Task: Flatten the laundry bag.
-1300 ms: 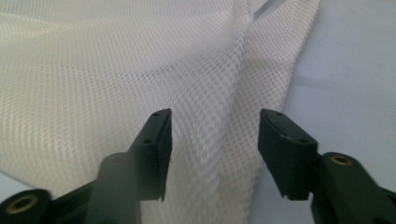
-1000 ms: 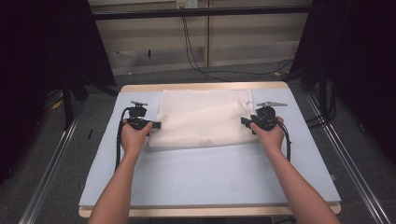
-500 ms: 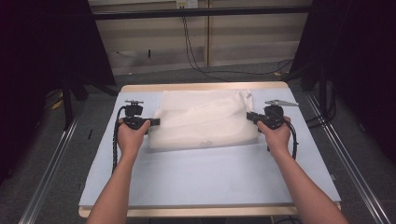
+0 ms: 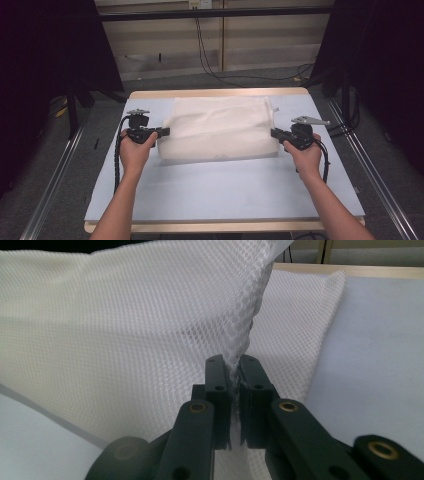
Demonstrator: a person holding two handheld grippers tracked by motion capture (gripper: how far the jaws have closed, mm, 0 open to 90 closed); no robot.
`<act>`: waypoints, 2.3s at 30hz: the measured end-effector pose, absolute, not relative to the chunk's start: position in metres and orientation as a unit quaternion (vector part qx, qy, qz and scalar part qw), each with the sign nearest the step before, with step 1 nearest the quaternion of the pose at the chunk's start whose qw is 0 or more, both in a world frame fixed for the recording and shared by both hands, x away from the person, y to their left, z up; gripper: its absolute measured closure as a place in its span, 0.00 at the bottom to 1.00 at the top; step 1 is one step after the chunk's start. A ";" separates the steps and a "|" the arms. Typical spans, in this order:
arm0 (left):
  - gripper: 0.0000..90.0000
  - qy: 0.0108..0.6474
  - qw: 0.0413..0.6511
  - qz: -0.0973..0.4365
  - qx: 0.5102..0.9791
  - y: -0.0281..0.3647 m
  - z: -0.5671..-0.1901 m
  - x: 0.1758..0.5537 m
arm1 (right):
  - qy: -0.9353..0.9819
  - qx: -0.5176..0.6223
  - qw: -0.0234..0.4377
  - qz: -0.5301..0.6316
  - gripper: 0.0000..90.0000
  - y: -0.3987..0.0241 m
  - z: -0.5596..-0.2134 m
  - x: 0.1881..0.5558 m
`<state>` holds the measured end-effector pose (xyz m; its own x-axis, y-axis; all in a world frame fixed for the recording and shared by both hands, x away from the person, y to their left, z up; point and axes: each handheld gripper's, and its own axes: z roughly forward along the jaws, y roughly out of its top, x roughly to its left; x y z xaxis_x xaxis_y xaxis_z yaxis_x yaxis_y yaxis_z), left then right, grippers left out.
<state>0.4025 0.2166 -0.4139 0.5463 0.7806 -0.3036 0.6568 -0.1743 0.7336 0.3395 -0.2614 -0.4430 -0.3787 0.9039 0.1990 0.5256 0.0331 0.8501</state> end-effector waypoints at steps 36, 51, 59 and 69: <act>0.86 0.462 0.440 0.022 0.770 0.228 -0.438 0.340 | 0.726 0.483 0.164 0.462 0.91 -0.280 -0.477 0.275; 0.74 0.464 0.430 0.008 0.775 0.233 -0.443 0.327 | 0.733 0.471 0.151 0.467 0.91 -0.284 -0.482 0.268; 0.66 0.471 0.432 0.004 0.769 0.243 -0.447 0.324 | 0.736 0.464 0.156 0.467 0.91 -0.284 -0.482 0.266; 0.77 0.489 0.428 0.007 0.760 0.261 -0.450 0.325 | 0.735 0.467 0.157 0.466 0.91 -0.284 -0.482 0.265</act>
<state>0.3255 0.2612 -0.4497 0.5217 0.7498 -0.4070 0.7373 -0.1562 0.6573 0.2653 -0.2837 -0.4821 -0.5153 0.8322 0.2046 0.5395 0.1295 0.8319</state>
